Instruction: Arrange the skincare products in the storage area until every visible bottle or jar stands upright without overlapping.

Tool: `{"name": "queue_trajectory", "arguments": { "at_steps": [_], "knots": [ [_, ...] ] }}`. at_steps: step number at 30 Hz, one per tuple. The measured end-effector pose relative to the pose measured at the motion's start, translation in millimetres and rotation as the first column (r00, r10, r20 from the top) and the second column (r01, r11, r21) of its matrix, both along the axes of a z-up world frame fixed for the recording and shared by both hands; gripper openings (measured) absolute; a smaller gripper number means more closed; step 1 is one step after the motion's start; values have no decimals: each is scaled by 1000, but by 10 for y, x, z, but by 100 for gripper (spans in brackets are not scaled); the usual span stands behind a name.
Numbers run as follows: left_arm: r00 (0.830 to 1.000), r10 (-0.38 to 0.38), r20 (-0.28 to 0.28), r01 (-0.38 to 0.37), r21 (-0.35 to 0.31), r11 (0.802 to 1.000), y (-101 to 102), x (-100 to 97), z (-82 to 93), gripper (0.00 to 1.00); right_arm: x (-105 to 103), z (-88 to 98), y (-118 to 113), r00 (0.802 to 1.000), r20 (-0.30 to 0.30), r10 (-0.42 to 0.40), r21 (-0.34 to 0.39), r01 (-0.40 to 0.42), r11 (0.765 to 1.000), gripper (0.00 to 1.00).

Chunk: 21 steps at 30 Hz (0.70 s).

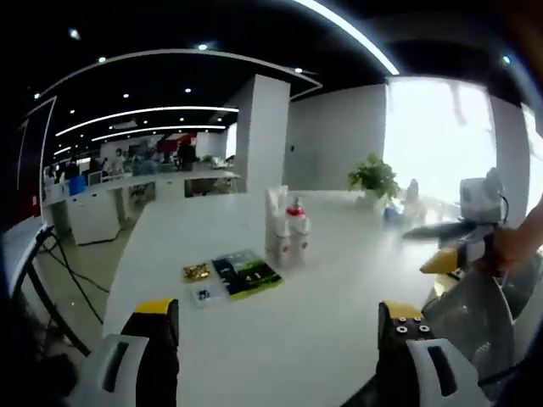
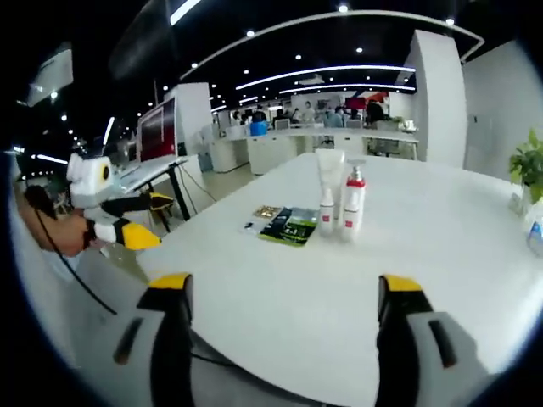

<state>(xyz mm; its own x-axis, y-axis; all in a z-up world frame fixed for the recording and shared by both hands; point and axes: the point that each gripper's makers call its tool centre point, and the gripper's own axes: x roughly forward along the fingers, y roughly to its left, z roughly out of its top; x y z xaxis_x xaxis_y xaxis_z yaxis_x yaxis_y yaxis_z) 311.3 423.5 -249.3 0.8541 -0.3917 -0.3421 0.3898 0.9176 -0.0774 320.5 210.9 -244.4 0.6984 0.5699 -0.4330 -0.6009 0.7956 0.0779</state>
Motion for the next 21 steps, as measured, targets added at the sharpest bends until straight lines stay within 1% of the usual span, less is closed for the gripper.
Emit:
{"name": "queue_trajectory", "arguments": {
  "at_steps": [1, 2, 3, 4, 5, 6, 7, 8, 9, 10, 12, 13, 15, 17, 19, 21],
  "knots": [
    [998, 34, -54, -33, 22, 999, 64, -49, -160, 100, -6, -38, -18, 1000, -10, -7, -26, 6, 1000, 89],
    [996, 39, -80, -36, 46, 998, 87, -73, -234, 99, -12, -29, 8, 1000, -1, -1, -32, 1, 999, 88],
    [996, 30, -87, -23, 84, 996, 94, -75, -257, 99, -19, 7, 46, 1000, 15, 11, -25, -11, 1000, 88],
    [997, 21, -76, -13, 113, 994, 79, -53, -227, 97, -21, 43, 88, 999, 31, 24, -13, -23, 1000, 88],
    [998, 14, -61, -8, 90, 996, 33, -42, -170, 97, -26, 57, 105, 999, 34, 31, -15, -31, 999, 88],
    [1000, -6, -24, 7, 40, 999, -43, -26, -61, 98, -28, 54, 104, 999, 31, 31, -15, -30, 999, 89],
    [1000, 0, -15, 0, 16, 1000, -57, -25, -16, 99, -20, 63, 98, 999, 28, 31, -10, -30, 999, 89],
    [1000, 1, -21, -1, 20, 1000, -53, -32, -12, 99, -15, 68, 91, 999, 28, 28, -6, -28, 1000, 89],
    [1000, 2, -19, -1, 33, 999, -65, -39, 27, 99, -1, 79, 61, 999, 30, 18, 2, -18, 1000, 89],
    [1000, 1, -5, -1, 34, 999, -83, -19, 50, 99, 22, 77, 24, 1000, 28, 2, 10, -2, 1000, 89],
    [1000, -1, 0, 1, 28, 1000, -91, -2, 51, 99, 40, 64, -1, 1000, 18, -15, 14, 15, 1000, 89],
    [1000, 1, -5, 0, 29, 1000, -93, 9, 29, 99, 44, 58, -4, 1000, 13, -21, 15, 21, 1000, 89],
    [999, 8, -39, -6, 41, 999, -80, 2, -48, 98, 45, 55, -1, 1000, 11, -27, 20, 27, 999, 88],
    [1000, -4, -26, 6, 56, 998, -119, -7, -60, 98, 24, 18, 8, 1000, 5, -17, 3, 17, 1000, 88],
    [1000, -17, -21, 18, 75, 997, -146, -17, -86, 97, 18, 10, 10, 1000, 3, -14, 1, 14, 1000, 87],
    [999, -18, -36, 21, 83, 996, -143, -23, -120, 97, 9, -7, 22, 1000, 1, -8, -6, 8, 1000, 87]
  ]
}}
